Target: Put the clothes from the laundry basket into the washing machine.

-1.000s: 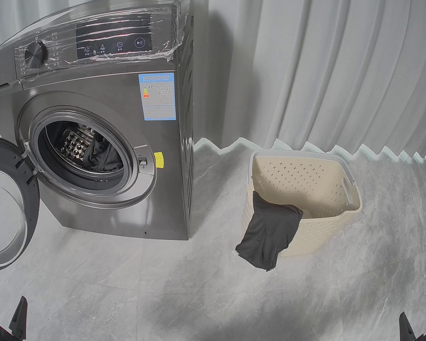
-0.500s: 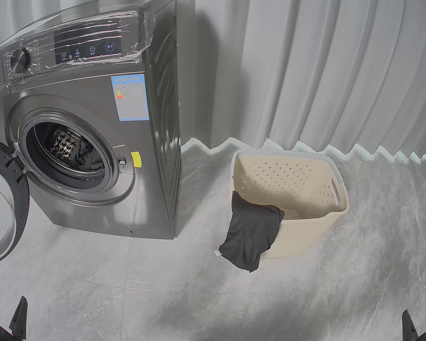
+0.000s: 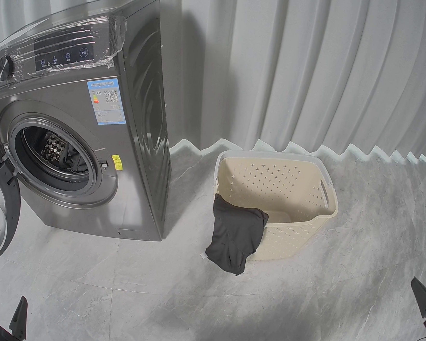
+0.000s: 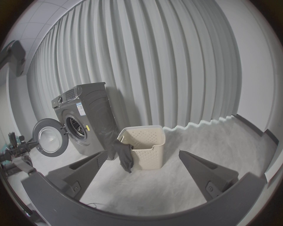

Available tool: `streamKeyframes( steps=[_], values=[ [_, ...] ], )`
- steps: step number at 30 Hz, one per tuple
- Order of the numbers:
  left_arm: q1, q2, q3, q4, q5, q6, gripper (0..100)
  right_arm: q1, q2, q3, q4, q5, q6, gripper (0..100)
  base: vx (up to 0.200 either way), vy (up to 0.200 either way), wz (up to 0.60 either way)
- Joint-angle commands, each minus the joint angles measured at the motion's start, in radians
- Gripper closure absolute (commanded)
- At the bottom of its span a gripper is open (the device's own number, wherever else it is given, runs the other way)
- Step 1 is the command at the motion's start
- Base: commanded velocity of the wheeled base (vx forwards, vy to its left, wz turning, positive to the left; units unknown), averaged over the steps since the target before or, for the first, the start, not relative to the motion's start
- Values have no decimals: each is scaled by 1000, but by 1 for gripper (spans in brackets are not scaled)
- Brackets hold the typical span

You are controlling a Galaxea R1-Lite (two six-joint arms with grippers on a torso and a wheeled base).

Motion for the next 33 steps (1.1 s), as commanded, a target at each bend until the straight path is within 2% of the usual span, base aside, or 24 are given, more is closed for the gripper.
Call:
streamKeyframes(
  steps=[1,5,10,13,16,19,20,27,29,33],
  values=[
    [1,-14,15,0,0,-1,0,213,666,-59,-308,77,74,0,0,0,0],
    [-1,-14,15,0,0,-2,0,345,790,-77,-357,49,74,0,50,0,0],
    [-1,-14,15,0,0,-1,0,399,922,-115,-368,6,80,0,200,0,0],
    [-1,-14,15,0,0,-1,0,413,993,-131,-408,4,82,0,200,0,0],
    [1,-14,15,0,0,-1,0,417,1074,-138,-466,-2,79,0,0,0,0],
    [-1,-14,15,0,0,-1,0,426,1141,-151,-511,-31,79,0,0,0,0],
    [-1,-14,15,0,0,-1,0,445,1198,-164,-550,-55,85,0,0,0,0],
    [-1,-14,15,0,0,-1,0,485,1355,-195,-662,-124,85,0,0,0,0],
    [1,-14,15,0,0,-1,0,486,1382,-214,-664,-140,86,0,0,0,0],
    [-1,-16,15,0,0,-1,0,502,1453,-258,-664,-146,128,0,0,0,0]
  ],
)
